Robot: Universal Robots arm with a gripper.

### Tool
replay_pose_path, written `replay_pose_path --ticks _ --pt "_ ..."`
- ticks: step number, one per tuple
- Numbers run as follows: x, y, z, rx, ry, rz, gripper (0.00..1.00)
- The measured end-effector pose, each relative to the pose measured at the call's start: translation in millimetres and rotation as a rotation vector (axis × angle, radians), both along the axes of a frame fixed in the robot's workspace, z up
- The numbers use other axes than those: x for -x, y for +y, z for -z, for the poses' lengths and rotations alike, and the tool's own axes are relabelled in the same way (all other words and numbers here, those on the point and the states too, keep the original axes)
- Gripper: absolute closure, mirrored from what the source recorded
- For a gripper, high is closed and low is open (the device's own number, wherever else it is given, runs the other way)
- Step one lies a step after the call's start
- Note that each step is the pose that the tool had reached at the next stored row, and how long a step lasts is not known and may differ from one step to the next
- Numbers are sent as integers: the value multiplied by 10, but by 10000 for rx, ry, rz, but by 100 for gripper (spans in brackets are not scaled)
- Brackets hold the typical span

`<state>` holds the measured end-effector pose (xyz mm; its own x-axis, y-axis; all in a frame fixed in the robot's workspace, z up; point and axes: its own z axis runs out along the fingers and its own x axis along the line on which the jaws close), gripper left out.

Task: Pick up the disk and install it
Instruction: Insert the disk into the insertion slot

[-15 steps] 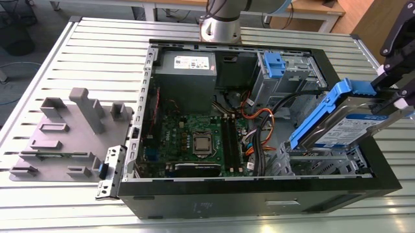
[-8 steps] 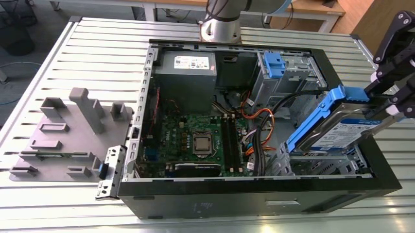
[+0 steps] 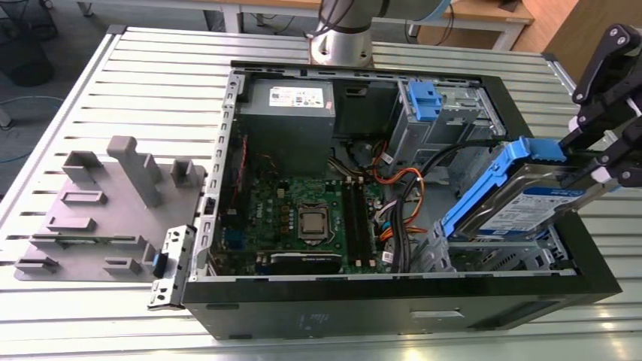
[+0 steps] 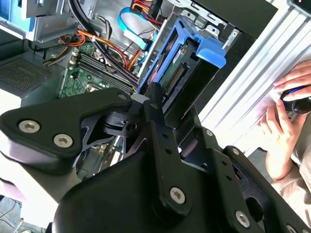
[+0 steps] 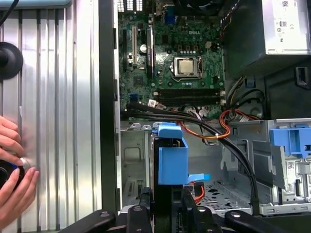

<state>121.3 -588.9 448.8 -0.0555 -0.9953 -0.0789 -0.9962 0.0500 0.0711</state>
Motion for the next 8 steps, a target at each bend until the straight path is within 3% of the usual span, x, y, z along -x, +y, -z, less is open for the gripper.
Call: replay_pose_path --ticks 5,8 --pt "0 0 89 0 0 0 65" --pt "0 0 95 3 0 0 65"
